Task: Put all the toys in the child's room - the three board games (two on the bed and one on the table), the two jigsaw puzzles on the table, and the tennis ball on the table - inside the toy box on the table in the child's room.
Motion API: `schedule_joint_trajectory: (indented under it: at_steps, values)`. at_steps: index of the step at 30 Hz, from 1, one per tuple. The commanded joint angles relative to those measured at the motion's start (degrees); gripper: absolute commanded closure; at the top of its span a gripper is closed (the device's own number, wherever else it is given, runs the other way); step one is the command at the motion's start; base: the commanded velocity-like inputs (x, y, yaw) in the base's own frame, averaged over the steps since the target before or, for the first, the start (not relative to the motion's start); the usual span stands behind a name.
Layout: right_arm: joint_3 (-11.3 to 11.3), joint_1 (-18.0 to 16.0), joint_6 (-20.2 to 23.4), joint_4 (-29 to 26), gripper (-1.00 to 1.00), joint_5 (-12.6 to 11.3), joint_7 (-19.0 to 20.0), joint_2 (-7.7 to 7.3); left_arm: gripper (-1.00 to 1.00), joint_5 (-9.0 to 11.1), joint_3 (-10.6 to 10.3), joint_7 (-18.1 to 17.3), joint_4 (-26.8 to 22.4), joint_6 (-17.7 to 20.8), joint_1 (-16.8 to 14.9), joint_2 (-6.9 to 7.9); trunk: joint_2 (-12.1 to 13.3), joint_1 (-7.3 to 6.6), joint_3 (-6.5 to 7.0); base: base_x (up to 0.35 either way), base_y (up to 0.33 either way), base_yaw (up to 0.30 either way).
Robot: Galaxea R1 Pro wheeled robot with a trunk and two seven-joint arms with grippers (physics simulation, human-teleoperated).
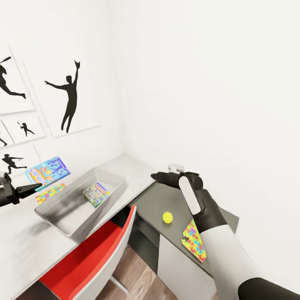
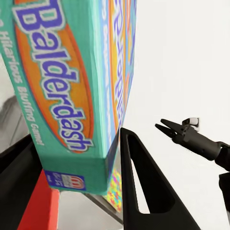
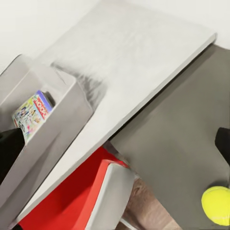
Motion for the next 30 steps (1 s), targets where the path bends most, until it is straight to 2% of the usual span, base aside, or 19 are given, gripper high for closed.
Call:
schedule_joint_trajectory:
  at_steps: [1, 9, 13, 23, 30]
  values:
    - [0.02, -0.03, 0.14, -0.06, -1.0, -0.56, -0.57, 0.0, 1.0, 0.09, 0.02, -0.23, 0.0, 0.62, -0.08, 0.0, -0.13, 0.07, -0.13, 0.296, -0.164, 0.233]
    - [0.02, 0.04, 0.07, -0.06, -1.0, -0.43, -0.56, 0.0, 1.0, 0.09, 0.02, -0.24, -0.01, 0.62, -0.07, -0.02, -0.13, 0.07, -0.14, 0.29, -0.159, 0.047]
    - [0.02, 0.04, 0.07, -0.06, -1.0, -0.45, -0.57, 0.0, 1.0, 0.14, 0.02, -0.24, 0.0, 0.62, -0.07, -0.02, -0.13, 0.07, -0.14, 0.223, 0.07, 0.005]
    - [0.02, 0.04, 0.01, -0.06, -1.0, -0.49, -0.57, 0.0, 1.0, 0.26, 0.1, -0.24, 0.02, 0.62, -0.07, -0.02, -0.13, 0.07, 0.03, 0.035, 0.079, 0.212]
    - [0.02, 0.04, 0.0, -0.06, -1.0, -0.65, -0.5, 0.0, 1.0, 0.27, 0.1, -0.32, 0.01, 0.62, -0.07, -0.02, -0.13, 0.07, 0.05, 0.001, 0.002, 0.048]
